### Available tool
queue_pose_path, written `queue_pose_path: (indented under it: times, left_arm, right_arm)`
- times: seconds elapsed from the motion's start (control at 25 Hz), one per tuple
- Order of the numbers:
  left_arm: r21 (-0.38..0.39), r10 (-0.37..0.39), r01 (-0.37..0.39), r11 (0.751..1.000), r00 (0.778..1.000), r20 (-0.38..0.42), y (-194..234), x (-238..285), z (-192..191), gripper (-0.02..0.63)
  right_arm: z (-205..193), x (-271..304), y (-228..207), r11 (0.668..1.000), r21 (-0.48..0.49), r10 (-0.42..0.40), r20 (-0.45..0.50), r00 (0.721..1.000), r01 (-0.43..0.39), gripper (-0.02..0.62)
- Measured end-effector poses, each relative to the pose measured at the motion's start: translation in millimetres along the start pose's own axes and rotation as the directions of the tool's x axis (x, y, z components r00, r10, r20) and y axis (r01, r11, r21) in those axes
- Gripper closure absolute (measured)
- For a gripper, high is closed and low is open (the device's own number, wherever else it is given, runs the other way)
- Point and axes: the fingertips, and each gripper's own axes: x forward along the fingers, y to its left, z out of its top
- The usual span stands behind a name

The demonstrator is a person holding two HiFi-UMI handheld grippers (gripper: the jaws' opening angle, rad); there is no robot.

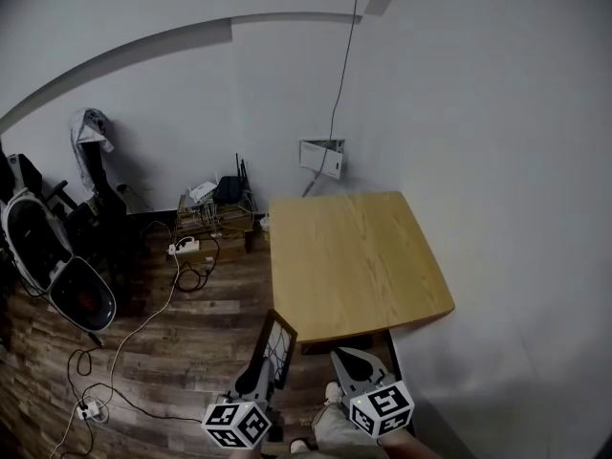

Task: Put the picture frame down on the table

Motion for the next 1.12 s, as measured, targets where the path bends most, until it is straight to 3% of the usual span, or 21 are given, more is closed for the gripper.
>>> queue_pose_path:
  times: [0.48, 1.12]
  left_arm:
    - [0.005, 0.029, -0.029, 1.0, 1.0, -0.007, -8.0, 119.0, 16.6, 0.572]
    - [-0.031, 0.107, -0.106, 0.994, 0.994, 0.028, -20.2, 225.5, 25.3, 0.572]
  right_arm:
    - [26.3, 64.3, -99.4, 0.999, 0.006, 0.045, 0.009, 0.999, -0.045, 0.595]
    - [49.0, 120.6, -208.2, 0.992, -0.001, 0.122, 0.004, 0.992, -0.122, 0.595]
